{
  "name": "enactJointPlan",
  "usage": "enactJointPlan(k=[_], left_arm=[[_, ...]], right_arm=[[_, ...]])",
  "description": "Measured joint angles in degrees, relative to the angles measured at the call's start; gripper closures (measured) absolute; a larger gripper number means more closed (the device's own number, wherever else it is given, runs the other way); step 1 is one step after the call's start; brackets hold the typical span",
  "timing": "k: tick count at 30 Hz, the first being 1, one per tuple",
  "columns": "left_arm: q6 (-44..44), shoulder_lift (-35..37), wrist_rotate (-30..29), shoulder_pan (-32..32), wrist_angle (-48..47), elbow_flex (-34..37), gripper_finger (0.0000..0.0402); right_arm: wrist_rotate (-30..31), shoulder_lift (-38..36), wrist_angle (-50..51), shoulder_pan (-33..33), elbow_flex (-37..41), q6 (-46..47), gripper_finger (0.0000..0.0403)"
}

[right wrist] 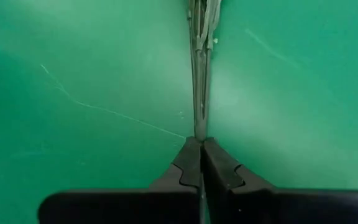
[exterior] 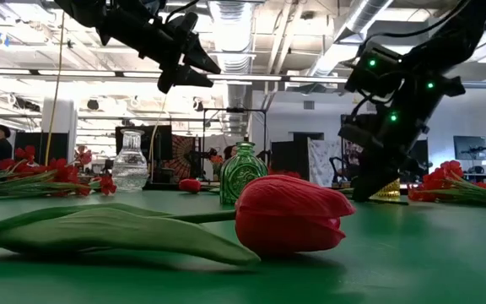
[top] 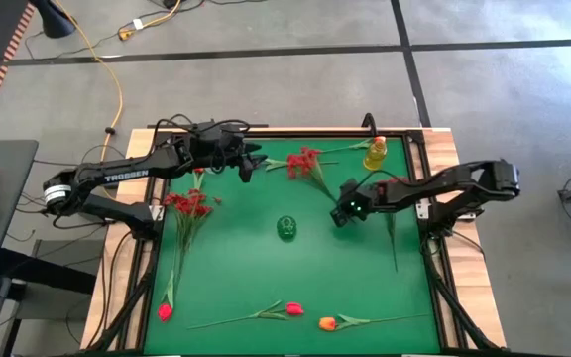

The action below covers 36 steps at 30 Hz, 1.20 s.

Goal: Sort flowers into vase by color
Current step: Put the top red flowers into the yellow vase

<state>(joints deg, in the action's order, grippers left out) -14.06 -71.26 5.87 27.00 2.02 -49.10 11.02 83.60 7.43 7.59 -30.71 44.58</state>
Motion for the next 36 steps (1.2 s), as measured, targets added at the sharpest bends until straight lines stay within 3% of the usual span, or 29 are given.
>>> enactJointPlan(k=[7, 14, 22, 28, 36], left_arm=[[1.3, 0.0, 1.4, 0.0, 0.0, 0.0, 0.0201], [1.9, 0.0, 1.4, 0.0, 0.0, 0.0, 0.0201], [2.8, 0.0, 1.5, 0.0, 0.0, 0.0, 0.0201], [2.8, 0.0, 1.6, 0.0, -0.1, 0.0, 0.0201], [3.1, 0.0, 1.9, 0.0, -0.2, 0.0, 0.0201]], right_arm=[[-2.0, 2.1, 7.8, -0.2, -6.1, -2.1, 0.0343], [-4.5, 2.0, 19.2, 3.2, -15.6, -4.6, 0.0262], [-7.0, 4.0, 16.5, 6.0, -18.1, -7.5, 0.0179], [-8.1, 10.8, 12.9, 7.4, -18.1, -9.5, 0.0168], [-6.7, 17.4, 12.5, 7.5, -21.1, -10.6, 0.0183]])
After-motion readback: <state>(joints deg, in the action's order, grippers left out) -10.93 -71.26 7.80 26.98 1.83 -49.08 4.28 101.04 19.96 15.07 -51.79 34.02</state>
